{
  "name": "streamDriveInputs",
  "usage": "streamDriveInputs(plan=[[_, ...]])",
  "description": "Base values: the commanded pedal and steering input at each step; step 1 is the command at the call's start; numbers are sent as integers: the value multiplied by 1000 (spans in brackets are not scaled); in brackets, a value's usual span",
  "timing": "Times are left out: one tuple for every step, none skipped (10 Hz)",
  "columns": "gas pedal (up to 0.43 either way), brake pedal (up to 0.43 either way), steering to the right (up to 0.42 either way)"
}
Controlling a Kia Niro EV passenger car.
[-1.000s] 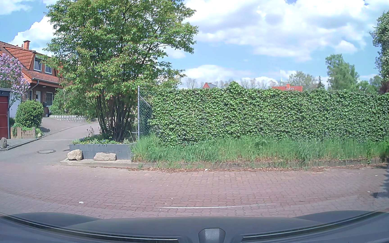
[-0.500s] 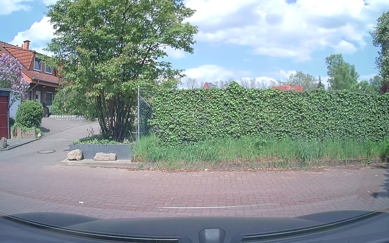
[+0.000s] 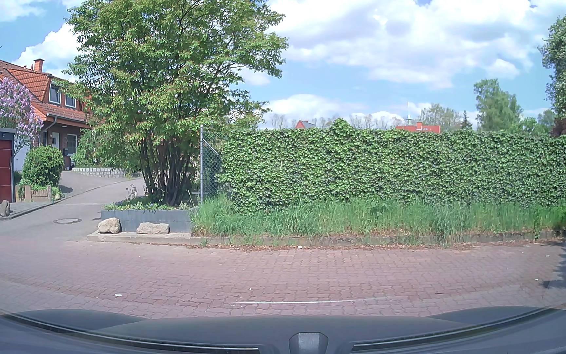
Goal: Follow the waypoints while adhering to traffic rules and regulations
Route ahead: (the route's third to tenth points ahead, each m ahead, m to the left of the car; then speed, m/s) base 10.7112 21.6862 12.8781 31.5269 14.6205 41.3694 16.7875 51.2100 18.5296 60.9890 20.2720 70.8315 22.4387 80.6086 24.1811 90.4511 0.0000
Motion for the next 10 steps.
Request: streamDriveInputs(plan=[[0,402,7],[0,402,7],[0,402,7],[0,402,7],[0,402,7],[0,402,7],[0,402,7],[0,402,7],[0,402,7],[0,402,7]])
